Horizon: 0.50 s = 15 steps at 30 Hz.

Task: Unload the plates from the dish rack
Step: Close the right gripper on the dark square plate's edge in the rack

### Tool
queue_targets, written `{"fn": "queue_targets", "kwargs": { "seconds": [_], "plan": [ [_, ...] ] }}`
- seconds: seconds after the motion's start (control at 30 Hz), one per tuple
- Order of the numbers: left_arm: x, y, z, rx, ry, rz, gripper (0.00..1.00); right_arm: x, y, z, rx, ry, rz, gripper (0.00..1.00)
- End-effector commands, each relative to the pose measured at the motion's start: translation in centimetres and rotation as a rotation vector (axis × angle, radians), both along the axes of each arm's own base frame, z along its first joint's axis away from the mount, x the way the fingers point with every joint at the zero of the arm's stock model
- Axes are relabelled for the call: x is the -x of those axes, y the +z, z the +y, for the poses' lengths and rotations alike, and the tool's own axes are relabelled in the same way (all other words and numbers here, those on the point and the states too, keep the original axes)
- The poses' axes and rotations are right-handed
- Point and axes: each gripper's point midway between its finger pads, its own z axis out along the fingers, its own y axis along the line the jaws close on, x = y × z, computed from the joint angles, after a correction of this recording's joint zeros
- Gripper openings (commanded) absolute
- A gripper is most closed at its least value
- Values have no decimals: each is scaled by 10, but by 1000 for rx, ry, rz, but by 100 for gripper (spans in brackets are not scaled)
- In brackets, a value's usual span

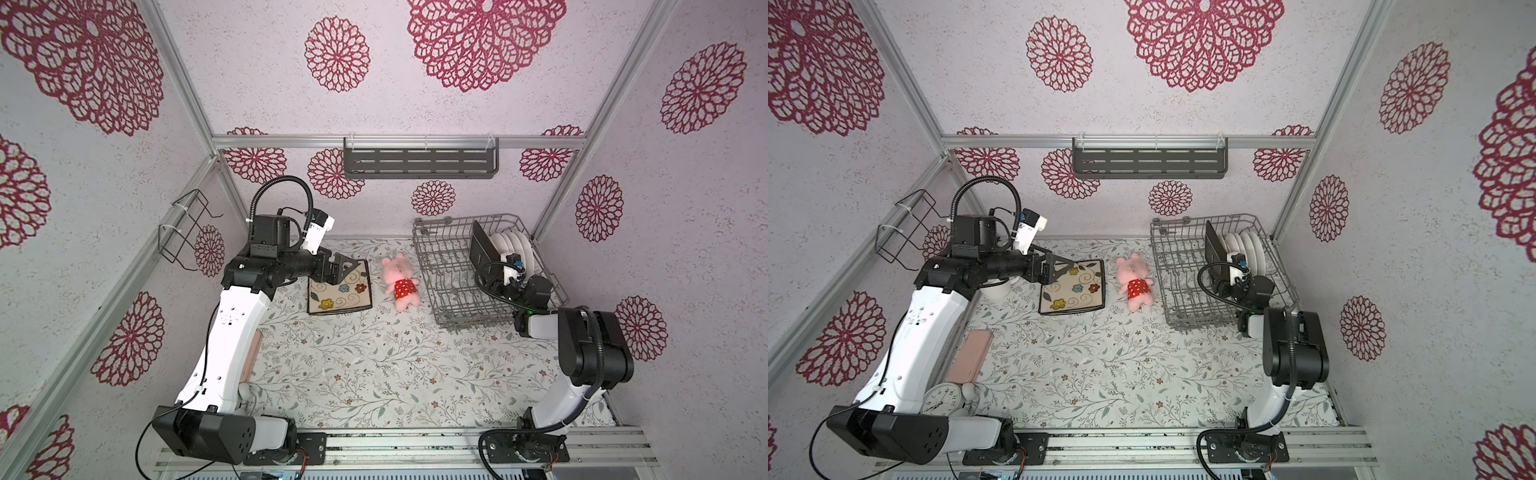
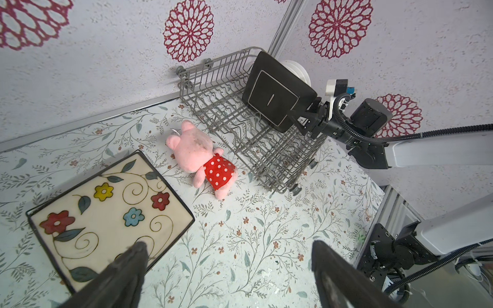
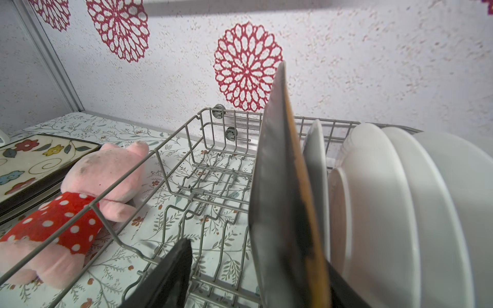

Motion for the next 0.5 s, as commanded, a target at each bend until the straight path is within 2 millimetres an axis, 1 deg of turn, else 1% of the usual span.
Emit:
{"fn": "queue_targets", "kwargs": {
  "seconds": [0.0, 0.1, 0.27, 0.47],
  "plan": [
    [-4, 5, -3, -19, -29, -36, 97, -7, 24, 6, -5, 30, -97, 64],
    [-8, 4, -4, -18, -30, -31, 97, -10, 22, 8, -6, 42, -97, 58],
    [-11, 3, -3, -22, -27, -30, 97, -14, 21, 14, 1, 69, -101, 55],
    [-13, 2, -4, -16, -27, -23, 97, -19, 19, 19, 7, 87, -106, 45]
  ]
}}
